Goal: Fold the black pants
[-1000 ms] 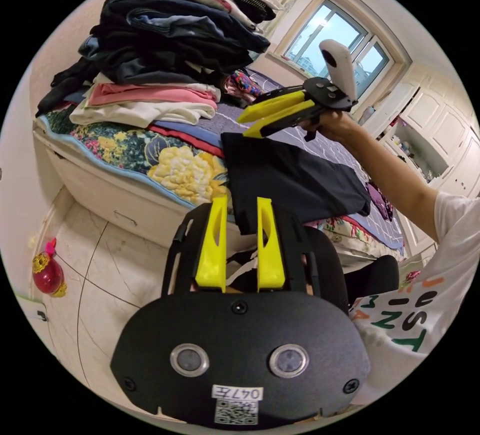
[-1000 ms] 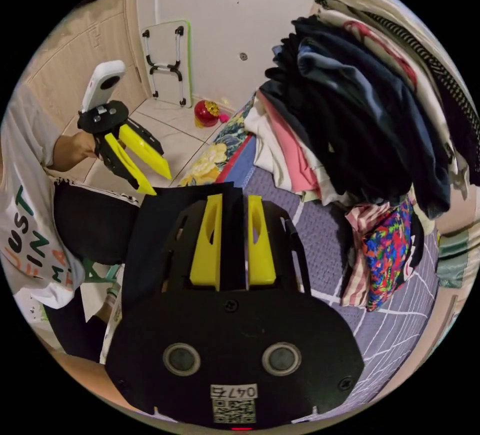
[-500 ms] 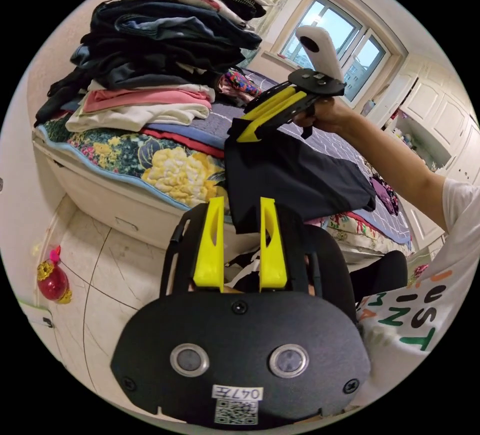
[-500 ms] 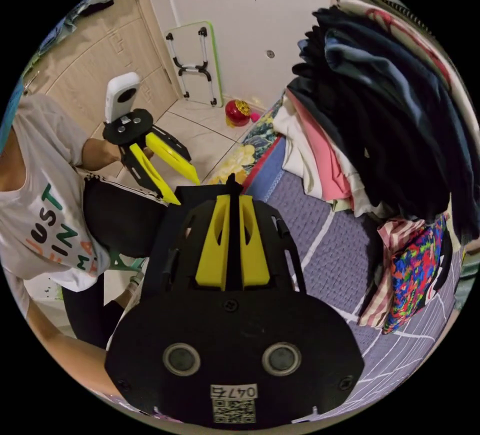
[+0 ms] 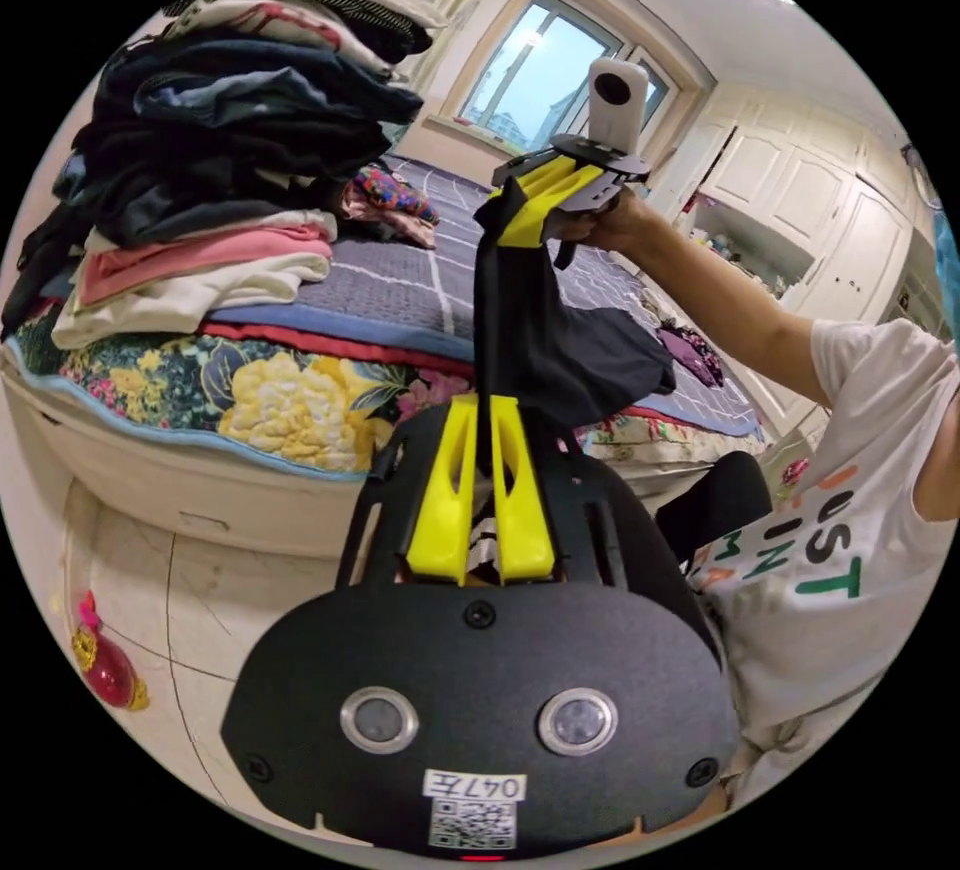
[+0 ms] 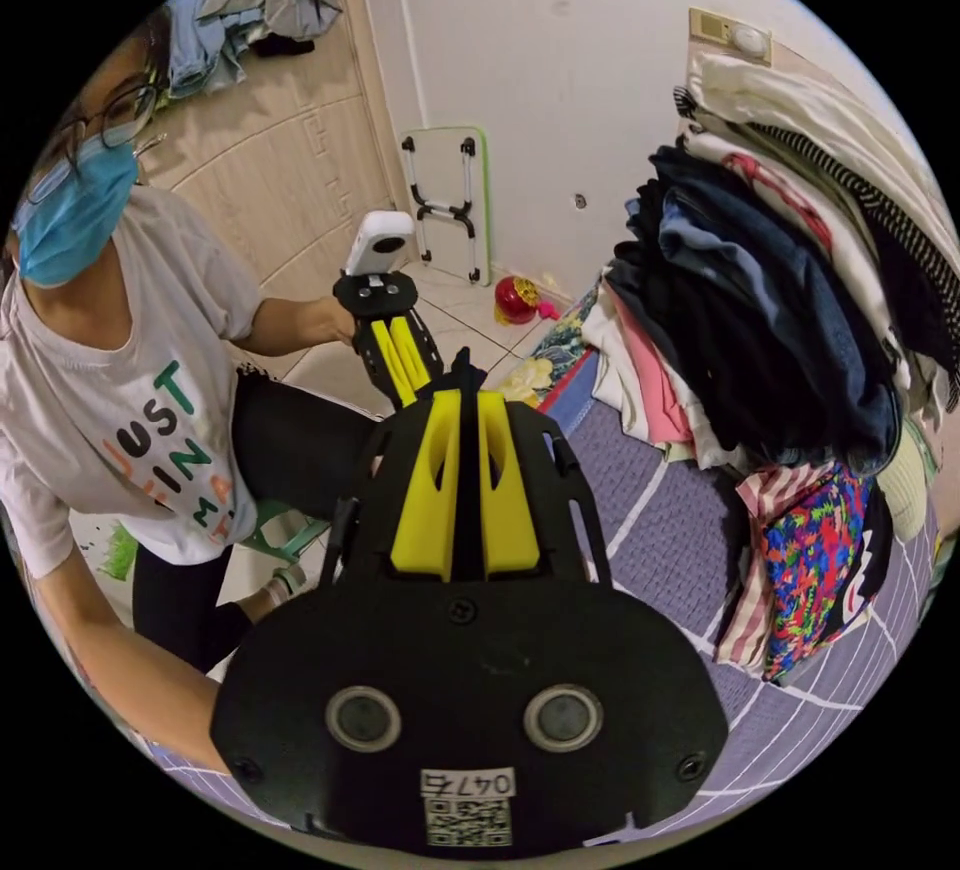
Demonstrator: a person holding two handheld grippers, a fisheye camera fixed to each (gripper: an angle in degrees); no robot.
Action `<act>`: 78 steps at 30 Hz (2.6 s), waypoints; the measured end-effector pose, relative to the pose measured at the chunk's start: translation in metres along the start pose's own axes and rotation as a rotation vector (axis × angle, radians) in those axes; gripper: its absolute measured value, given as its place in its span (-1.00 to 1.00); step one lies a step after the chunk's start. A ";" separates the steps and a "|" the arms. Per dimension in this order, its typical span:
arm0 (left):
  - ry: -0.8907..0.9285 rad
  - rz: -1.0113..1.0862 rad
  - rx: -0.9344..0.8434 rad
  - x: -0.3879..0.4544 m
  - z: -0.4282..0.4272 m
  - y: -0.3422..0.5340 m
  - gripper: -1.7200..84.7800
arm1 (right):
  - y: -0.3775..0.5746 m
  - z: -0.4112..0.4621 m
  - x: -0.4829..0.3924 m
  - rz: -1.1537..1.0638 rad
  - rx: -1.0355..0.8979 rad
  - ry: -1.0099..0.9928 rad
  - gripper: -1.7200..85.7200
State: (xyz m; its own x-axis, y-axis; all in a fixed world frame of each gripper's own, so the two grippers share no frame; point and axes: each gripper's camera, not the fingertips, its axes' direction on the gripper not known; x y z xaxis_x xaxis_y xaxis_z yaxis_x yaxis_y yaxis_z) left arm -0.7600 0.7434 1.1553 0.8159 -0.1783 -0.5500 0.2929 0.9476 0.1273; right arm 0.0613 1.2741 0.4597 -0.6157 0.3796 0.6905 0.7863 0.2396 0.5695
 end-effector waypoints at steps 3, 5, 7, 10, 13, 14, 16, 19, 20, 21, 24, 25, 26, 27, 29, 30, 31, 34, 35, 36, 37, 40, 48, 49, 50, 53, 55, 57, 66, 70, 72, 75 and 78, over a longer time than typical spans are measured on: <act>0.004 -0.008 0.011 0.013 -0.005 -0.008 -0.96 | 0.000 -0.022 -0.003 0.016 0.028 0.011 -0.95; -0.014 -0.024 -0.011 0.024 -0.006 -0.016 -0.96 | -0.003 -0.034 -0.010 0.015 0.028 0.029 -0.95; -0.028 -0.042 -0.029 0.037 -0.005 -0.025 -0.97 | -0.005 -0.047 -0.020 -0.003 0.031 0.054 -0.95; 0.008 -0.066 -0.042 0.061 0.002 -0.043 -0.98 | 0.000 -0.079 -0.039 -0.039 0.048 0.090 -0.95; 0.144 -0.067 -0.043 0.089 0.027 -0.069 -0.98 | 0.022 -0.118 -0.053 -0.044 0.078 0.107 -0.95; 0.194 -0.066 -0.042 0.101 0.044 -0.082 -0.98 | 0.035 -0.134 -0.057 -0.029 0.079 0.117 -0.95; 0.242 -0.057 -0.057 0.120 0.076 -0.102 -0.98 | 0.058 -0.158 -0.062 0.003 0.080 0.132 -0.95; 0.282 -0.021 -0.079 0.160 0.134 -0.134 -0.98 | 0.102 -0.197 -0.066 0.081 0.101 0.122 -0.95; 0.283 -0.017 -0.077 0.175 0.157 -0.145 -0.98 | 0.121 -0.212 -0.067 0.115 0.112 0.123 -0.95; 0.281 -0.014 -0.080 0.190 0.182 -0.156 -0.98 | 0.130 -0.219 -0.068 0.130 0.118 0.122 -0.94; 0.300 -0.046 -0.103 0.218 0.247 -0.178 -0.98 | 0.176 -0.249 -0.068 0.201 0.143 0.114 -0.94; 0.305 -0.053 -0.113 0.224 0.260 -0.181 -0.98 | 0.194 -0.258 -0.067 0.227 0.144 0.109 -0.94; 0.312 -0.066 -0.141 0.233 0.286 -0.188 -0.98 | 0.211 -0.265 -0.066 0.254 0.139 0.102 -0.94; 0.316 -0.072 -0.165 0.243 0.308 -0.192 -0.98 | 0.220 -0.268 -0.066 0.267 0.135 0.099 -0.94; 0.316 -0.075 -0.198 0.258 0.338 -0.198 -0.97 | 0.251 -0.276 -0.066 0.325 0.125 0.096 -0.93; 0.320 -0.076 -0.215 0.268 0.356 -0.202 -0.97 | 0.258 -0.278 -0.066 0.337 0.126 0.096 -0.93; 0.320 -0.074 -0.221 0.273 0.363 -0.203 -0.96 | 0.270 -0.282 -0.068 0.360 0.140 0.099 -0.91; 0.318 -0.070 -0.251 0.292 0.400 -0.213 -0.90 | 0.290 -0.294 -0.068 0.450 0.182 0.139 -0.86; 0.318 -0.063 -0.275 0.299 0.414 -0.218 -0.84 | 0.295 -0.299 -0.068 0.496 0.176 0.147 -0.85; 0.320 -0.045 -0.304 0.308 0.425 -0.223 -0.78 | 0.296 -0.302 -0.069 0.518 0.171 0.156 -0.84; 0.321 -0.027 -0.313 0.314 0.429 -0.225 -0.75 | 0.298 -0.309 -0.074 0.554 0.161 0.203 -0.84; 0.313 0.131 -0.356 0.358 0.438 -0.236 -0.64 | 0.291 -0.329 -0.102 0.649 0.119 0.380 -0.89; 0.140 0.382 -0.379 0.423 0.412 -0.252 -0.93 | 0.202 -0.360 -0.215 0.878 0.064 0.888 -0.99; 0.060 0.395 -0.367 0.421 0.411 -0.257 -0.95 | 0.182 -0.349 -0.229 0.880 0.054 0.902 -0.98; -0.083 0.445 -0.352 0.421 0.414 -0.267 -0.96 | 0.164 -0.337 -0.240 0.904 0.042 0.919 -0.98; -0.166 0.564 -0.415 0.428 0.447 -0.290 -0.98 | 0.134 -0.305 -0.251 0.978 0.004 0.928 -0.98; -0.110 0.592 -0.505 0.438 0.478 -0.299 -0.98 | 0.126 -0.292 -0.249 1.033 -0.008 0.908 -0.98; -0.087 0.582 -0.561 0.449 0.518 -0.307 -0.98 | 0.123 -0.285 -0.246 1.073 0.006 0.885 -0.98; -0.198 0.556 -0.642 0.491 0.616 -0.331 -0.98 | 0.108 -0.289 -0.222 1.148 -0.025 0.716 -0.97; -0.194 0.519 -0.719 0.495 0.652 -0.336 -0.98 | 0.107 -0.287 -0.215 1.195 -0.071 0.615 -0.98; -0.160 0.497 -0.737 0.496 0.663 -0.342 -0.98 | 0.101 -0.291 -0.217 1.194 -0.063 0.614 -0.98; -0.100 0.478 -0.676 0.506 0.654 -0.355 -0.98 | 0.084 -0.304 -0.227 1.169 -0.060 0.664 -0.97; -0.098 0.503 -0.662 0.519 0.656 -0.357 -0.98 | 0.069 -0.313 -0.235 1.150 -0.040 0.679 -0.97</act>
State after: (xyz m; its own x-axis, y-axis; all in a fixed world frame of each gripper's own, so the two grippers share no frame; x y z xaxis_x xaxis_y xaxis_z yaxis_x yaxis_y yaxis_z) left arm -0.1141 0.1385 1.3657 0.8195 0.3142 -0.4793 -0.4461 0.8748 -0.1892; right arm 0.2447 0.9214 0.4766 0.4795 -0.1733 0.8602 0.8768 0.0551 -0.4776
